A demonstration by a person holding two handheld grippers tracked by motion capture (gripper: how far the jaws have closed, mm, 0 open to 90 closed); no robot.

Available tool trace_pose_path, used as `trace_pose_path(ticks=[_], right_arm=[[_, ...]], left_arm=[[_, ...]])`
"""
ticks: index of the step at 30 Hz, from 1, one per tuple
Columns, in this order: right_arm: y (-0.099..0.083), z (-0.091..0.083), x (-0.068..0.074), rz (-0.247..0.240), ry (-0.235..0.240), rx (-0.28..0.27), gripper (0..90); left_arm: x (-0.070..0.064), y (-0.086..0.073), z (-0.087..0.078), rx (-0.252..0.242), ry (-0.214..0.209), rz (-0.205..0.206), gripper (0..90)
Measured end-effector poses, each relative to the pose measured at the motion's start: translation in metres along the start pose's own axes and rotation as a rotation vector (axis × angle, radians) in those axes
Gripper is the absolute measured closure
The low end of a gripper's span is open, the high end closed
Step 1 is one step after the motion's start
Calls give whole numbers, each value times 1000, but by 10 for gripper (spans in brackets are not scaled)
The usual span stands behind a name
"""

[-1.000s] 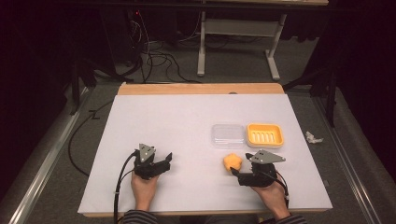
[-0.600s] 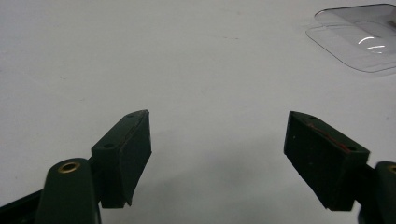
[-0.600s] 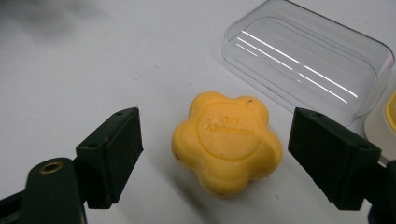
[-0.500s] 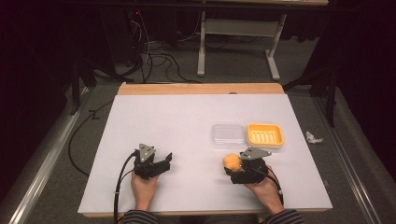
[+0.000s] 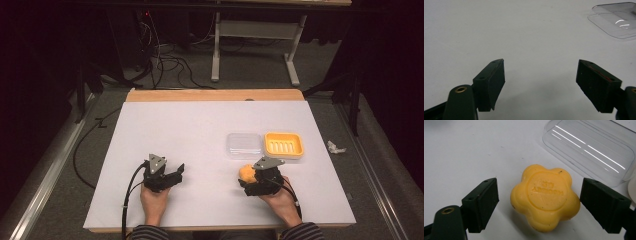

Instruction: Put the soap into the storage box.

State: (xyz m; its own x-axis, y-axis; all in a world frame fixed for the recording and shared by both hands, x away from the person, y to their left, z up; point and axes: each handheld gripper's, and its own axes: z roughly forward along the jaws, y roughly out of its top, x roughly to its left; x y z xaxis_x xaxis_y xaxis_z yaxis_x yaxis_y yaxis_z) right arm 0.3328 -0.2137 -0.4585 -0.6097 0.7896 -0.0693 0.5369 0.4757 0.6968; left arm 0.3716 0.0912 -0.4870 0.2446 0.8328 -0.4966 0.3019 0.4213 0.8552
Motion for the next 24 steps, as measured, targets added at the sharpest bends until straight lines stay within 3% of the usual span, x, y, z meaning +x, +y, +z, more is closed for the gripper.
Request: trace_pose_path(ticks=[9, 18, 24], right_arm=[[1, 13, -2, -7, -11, 50, 161], [0, 17, -3, -24, -7, 79, 229], [0, 19, -7, 3, 19, 92, 251]], left_arm=[[0, 0, 0, -5, 0, -2, 235], [0, 0, -1, 2, -5, 8, 235], [0, 0, -1, 3, -5, 10, 235]])
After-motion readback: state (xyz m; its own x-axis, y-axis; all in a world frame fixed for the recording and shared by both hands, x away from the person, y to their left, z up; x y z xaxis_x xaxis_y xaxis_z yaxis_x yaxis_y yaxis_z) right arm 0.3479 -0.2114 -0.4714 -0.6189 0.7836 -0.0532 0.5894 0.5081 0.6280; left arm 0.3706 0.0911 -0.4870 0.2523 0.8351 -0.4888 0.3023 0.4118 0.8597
